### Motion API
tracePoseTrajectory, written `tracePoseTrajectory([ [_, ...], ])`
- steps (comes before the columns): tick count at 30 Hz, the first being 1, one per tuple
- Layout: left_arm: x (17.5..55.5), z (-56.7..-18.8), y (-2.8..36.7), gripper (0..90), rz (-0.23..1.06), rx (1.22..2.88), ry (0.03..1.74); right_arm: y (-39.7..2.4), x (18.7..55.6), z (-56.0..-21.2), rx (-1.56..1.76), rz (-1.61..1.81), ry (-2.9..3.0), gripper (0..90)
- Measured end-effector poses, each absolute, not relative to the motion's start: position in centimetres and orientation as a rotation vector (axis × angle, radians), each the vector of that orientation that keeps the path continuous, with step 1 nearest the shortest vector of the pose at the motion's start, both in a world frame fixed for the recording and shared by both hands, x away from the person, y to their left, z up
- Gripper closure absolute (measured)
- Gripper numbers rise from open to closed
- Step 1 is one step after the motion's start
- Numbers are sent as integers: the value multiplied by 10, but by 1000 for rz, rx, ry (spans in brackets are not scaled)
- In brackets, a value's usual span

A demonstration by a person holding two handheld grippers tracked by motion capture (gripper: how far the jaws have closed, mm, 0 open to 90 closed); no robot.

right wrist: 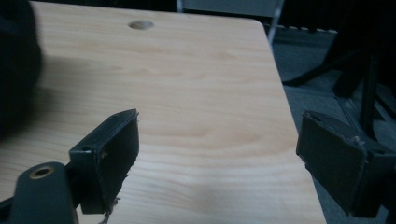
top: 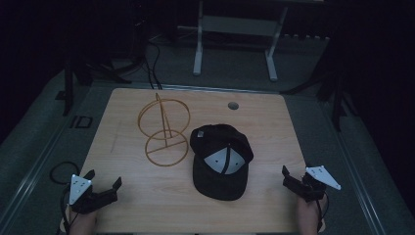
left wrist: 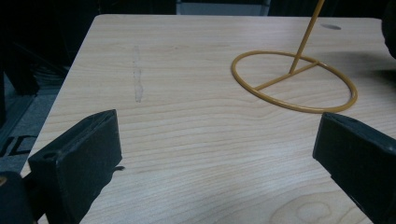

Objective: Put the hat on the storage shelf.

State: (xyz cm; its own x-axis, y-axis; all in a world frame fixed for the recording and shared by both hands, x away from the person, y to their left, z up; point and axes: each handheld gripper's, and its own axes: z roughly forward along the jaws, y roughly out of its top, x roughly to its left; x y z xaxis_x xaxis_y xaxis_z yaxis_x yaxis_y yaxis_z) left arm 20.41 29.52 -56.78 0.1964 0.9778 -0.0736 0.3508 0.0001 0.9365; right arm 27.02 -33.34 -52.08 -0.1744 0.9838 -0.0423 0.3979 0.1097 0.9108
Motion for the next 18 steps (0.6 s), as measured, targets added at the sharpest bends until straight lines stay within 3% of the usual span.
tracePoseTrajectory([
  [18, 204, -568, 294, 16, 819, 1533, 1312, -273, 280, -459, 1185, 1273, 1814, 122],
])
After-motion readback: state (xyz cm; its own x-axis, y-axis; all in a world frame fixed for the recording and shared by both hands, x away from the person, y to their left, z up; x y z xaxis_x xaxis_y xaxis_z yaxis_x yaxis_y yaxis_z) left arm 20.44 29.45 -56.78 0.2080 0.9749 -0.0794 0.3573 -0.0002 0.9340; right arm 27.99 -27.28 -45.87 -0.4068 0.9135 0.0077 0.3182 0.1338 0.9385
